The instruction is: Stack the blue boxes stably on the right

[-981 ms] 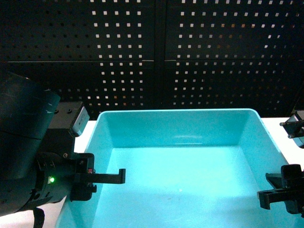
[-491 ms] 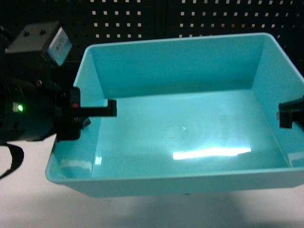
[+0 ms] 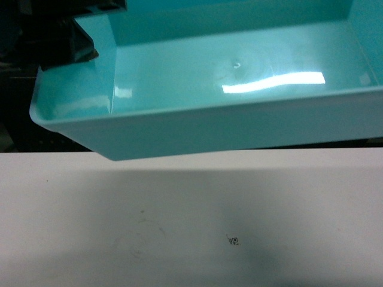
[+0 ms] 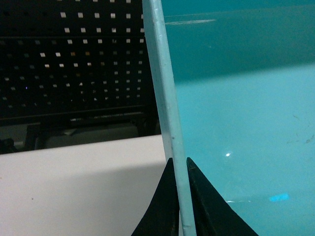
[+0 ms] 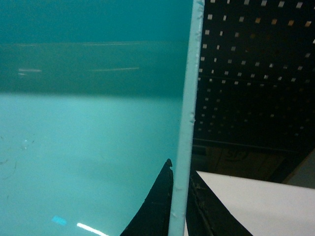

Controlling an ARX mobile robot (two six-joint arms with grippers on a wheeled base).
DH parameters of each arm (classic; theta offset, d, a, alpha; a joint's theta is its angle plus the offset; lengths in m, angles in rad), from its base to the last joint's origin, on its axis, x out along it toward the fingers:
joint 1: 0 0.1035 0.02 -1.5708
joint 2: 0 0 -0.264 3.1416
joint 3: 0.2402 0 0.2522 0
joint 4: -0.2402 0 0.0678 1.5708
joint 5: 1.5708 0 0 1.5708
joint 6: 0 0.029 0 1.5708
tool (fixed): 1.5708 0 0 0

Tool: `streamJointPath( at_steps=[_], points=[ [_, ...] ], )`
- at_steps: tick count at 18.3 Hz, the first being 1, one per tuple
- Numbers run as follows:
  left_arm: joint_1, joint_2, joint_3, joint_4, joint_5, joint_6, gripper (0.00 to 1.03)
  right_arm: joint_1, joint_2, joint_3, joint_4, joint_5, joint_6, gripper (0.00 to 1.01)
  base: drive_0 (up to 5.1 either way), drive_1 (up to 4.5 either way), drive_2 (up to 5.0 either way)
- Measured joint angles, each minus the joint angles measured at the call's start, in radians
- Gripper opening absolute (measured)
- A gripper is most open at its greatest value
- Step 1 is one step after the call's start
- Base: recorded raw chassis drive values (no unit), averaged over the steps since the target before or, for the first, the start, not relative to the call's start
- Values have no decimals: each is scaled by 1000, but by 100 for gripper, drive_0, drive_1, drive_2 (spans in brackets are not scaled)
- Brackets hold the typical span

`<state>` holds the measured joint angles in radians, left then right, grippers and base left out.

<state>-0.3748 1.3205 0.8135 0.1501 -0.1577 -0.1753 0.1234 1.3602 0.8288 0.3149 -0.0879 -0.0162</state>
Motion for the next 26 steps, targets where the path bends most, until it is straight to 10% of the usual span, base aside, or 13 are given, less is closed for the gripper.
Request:
streamJointPath(
  at_steps=[26],
  points=[
    [3, -21, -6, 34, 1, 3, 2, -6, -35, 9, 17, -10, -7, 7, -85, -85, -85]
  ],
)
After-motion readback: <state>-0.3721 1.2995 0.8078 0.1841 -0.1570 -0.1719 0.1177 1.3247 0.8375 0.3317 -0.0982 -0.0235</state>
